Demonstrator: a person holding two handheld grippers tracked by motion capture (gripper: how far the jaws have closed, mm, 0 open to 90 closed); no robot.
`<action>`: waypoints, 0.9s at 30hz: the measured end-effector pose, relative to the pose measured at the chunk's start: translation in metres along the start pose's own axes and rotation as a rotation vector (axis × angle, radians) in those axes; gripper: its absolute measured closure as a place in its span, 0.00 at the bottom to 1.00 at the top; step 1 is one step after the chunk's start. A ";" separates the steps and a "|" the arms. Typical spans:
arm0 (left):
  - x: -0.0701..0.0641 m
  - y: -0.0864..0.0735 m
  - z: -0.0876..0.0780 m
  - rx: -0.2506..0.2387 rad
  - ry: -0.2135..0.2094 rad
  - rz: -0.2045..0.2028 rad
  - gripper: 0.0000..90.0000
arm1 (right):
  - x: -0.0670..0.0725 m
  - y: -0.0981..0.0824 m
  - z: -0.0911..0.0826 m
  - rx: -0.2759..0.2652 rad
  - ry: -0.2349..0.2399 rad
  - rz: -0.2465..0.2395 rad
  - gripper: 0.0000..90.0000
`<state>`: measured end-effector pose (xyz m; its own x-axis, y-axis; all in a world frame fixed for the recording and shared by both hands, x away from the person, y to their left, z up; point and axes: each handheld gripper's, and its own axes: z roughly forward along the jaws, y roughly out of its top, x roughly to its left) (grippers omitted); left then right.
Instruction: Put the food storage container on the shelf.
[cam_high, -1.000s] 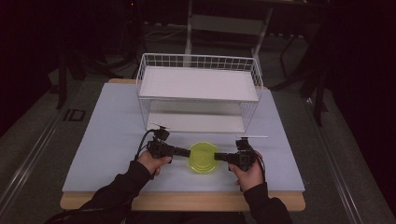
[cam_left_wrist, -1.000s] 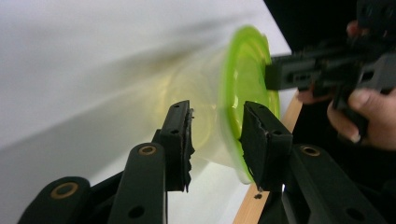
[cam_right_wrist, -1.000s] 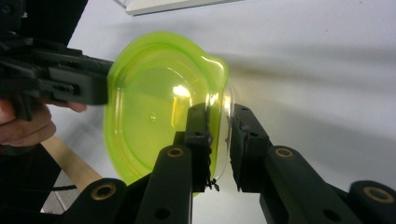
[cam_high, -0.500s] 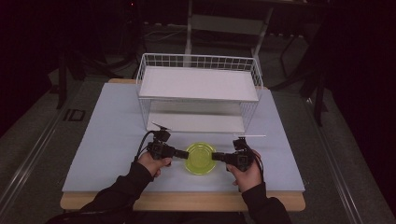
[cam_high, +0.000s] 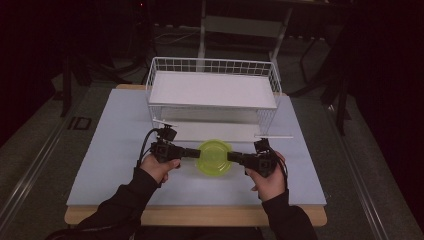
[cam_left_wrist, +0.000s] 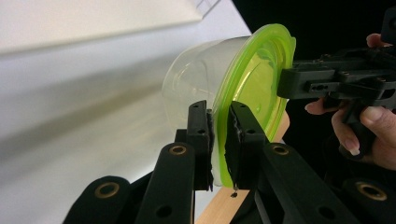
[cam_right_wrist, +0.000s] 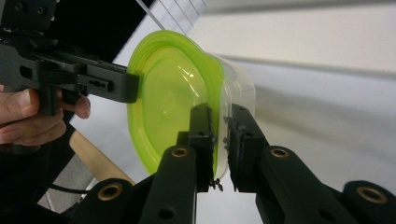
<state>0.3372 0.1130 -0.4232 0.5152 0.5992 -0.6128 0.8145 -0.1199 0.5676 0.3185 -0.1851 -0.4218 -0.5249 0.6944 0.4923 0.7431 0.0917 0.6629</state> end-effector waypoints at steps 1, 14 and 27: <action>-0.004 0.003 -0.005 -0.010 0.007 0.012 0.90 | 0.002 0.002 -0.001 -0.006 0.001 -0.003 0.90; -0.026 0.034 -0.042 -0.127 0.004 0.066 0.90 | 0.032 0.045 -0.022 -0.083 0.006 -0.059 0.90; -0.042 0.069 -0.063 -0.196 0.034 0.079 0.90 | 0.045 0.091 -0.031 -0.130 0.002 -0.061 0.90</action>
<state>0.3552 0.1295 -0.3238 0.5634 0.6210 -0.5449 0.7028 -0.0135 0.7112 0.3497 -0.1677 -0.3222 -0.5688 0.6885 0.4499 0.6498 0.0408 0.7590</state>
